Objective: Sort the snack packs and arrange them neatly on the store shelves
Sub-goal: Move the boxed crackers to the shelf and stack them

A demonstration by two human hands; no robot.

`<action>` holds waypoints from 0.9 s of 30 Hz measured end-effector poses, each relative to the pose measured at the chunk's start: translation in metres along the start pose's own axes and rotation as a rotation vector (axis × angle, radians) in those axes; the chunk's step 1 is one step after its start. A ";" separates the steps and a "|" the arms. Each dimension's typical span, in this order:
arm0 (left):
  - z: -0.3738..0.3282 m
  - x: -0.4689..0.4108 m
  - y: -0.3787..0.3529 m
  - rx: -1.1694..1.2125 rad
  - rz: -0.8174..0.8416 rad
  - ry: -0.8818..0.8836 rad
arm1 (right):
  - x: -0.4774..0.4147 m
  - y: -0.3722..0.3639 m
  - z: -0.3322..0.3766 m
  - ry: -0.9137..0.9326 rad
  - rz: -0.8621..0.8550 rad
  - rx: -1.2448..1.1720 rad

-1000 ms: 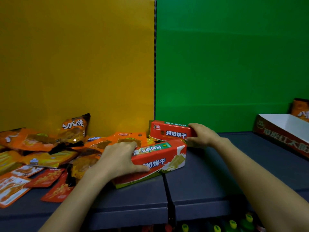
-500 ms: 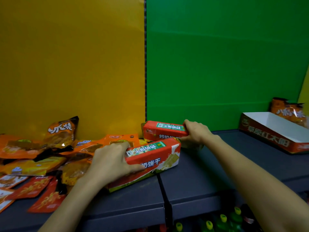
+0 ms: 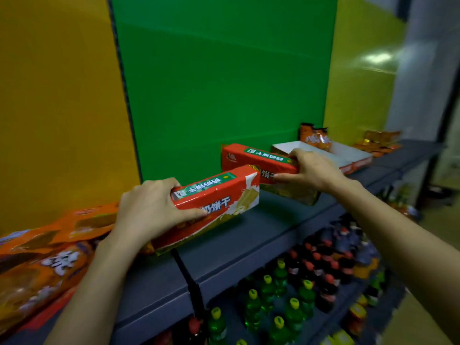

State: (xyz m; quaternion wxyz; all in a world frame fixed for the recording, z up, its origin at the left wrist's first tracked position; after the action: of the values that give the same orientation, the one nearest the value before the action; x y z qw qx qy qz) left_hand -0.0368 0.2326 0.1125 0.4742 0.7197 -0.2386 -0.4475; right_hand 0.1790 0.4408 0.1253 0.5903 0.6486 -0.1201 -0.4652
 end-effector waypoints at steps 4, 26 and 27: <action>-0.056 -0.010 -0.025 0.060 0.039 -0.124 | 0.050 0.027 -0.063 -0.150 -0.032 0.051; -0.431 -0.050 -0.132 0.293 0.182 -0.500 | 0.182 0.118 -0.401 -0.563 -0.028 0.106; -0.450 -0.052 -0.136 0.293 0.174 -0.502 | 0.182 0.122 -0.418 -0.564 -0.035 0.099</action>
State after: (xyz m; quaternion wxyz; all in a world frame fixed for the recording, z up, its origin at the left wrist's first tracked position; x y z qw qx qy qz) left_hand 0.3187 0.5431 0.0803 0.3281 0.6242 -0.4712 -0.5299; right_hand 0.6368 0.5521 0.0938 0.4930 0.5236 -0.2913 -0.6309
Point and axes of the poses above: each hand's wrist, its own x-axis away from the middle knuckle, its own y-axis out of the back of the hand, z = x × y, the point moved 10 cm from there along -x, towards the middle knuckle, and after that the axes turned 4 degrees about y, right-handed, at the moved point
